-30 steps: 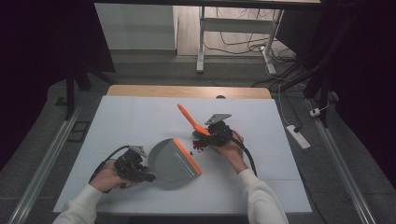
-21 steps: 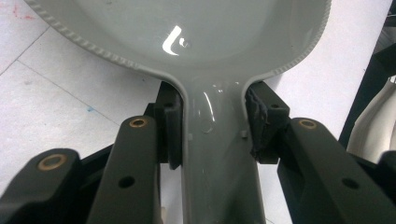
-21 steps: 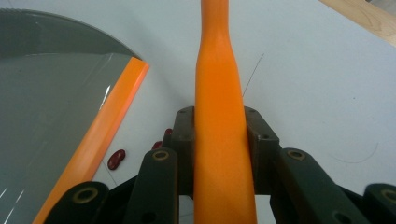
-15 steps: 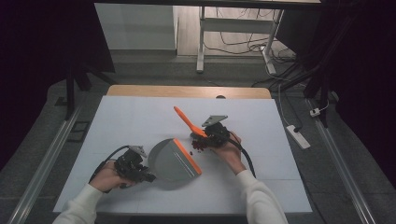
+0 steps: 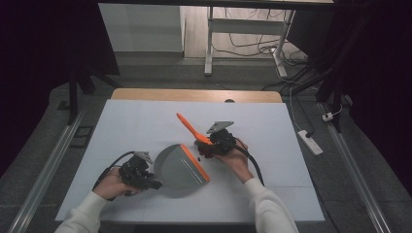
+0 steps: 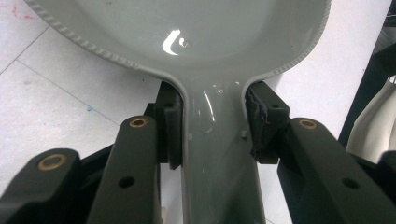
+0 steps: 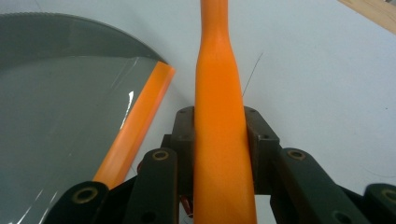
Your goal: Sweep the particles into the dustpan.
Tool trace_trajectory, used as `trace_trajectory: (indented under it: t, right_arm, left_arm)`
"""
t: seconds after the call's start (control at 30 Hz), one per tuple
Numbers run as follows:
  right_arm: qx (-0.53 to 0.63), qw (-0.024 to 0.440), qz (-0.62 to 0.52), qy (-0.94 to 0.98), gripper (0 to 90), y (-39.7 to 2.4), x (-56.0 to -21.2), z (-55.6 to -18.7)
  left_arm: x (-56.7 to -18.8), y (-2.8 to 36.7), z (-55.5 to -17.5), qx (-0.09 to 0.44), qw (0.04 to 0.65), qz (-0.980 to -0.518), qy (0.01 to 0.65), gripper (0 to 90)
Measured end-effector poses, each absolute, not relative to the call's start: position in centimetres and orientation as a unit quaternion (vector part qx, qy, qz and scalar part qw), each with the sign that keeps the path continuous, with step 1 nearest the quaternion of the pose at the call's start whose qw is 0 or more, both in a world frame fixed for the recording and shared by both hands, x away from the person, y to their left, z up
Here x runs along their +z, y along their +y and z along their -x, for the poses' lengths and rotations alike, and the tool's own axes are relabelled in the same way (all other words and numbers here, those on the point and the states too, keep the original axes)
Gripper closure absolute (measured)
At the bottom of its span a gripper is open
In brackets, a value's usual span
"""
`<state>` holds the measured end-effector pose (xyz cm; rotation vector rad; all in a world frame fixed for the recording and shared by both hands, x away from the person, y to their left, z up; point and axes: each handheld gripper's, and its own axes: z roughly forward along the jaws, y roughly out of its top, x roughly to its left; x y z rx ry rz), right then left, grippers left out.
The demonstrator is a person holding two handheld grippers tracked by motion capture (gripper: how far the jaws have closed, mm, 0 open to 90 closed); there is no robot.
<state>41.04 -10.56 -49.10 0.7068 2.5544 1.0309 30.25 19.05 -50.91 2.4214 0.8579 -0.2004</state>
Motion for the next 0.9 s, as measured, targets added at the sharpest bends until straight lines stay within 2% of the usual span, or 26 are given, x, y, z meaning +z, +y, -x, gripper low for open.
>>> trace_trajectory:
  t: [0.53, 0.63, 0.9]
  right_arm:
    - [0.37, 0.128, -0.242, 0.888, 69.9, -9.7, -49.2, -40.4]
    - [0.384, 0.104, -0.246, 0.884, 69.9, -9.6, -49.3, -40.3]
    - [0.379, 0.11, -0.239, 0.887, 70.0, -8.6, -49.3, -39.5]
  left_arm:
    - [-50.9, 19.0, -30.3, -0.074, 0.279, -0.902, 0.32, 61.5]
    - [-50.9, 19.0, -30.2, -0.074, 0.279, -0.902, 0.32, 61.5]
    - [-51.0, 19.0, -30.2, -0.075, 0.28, -0.902, 0.321, 61.5]
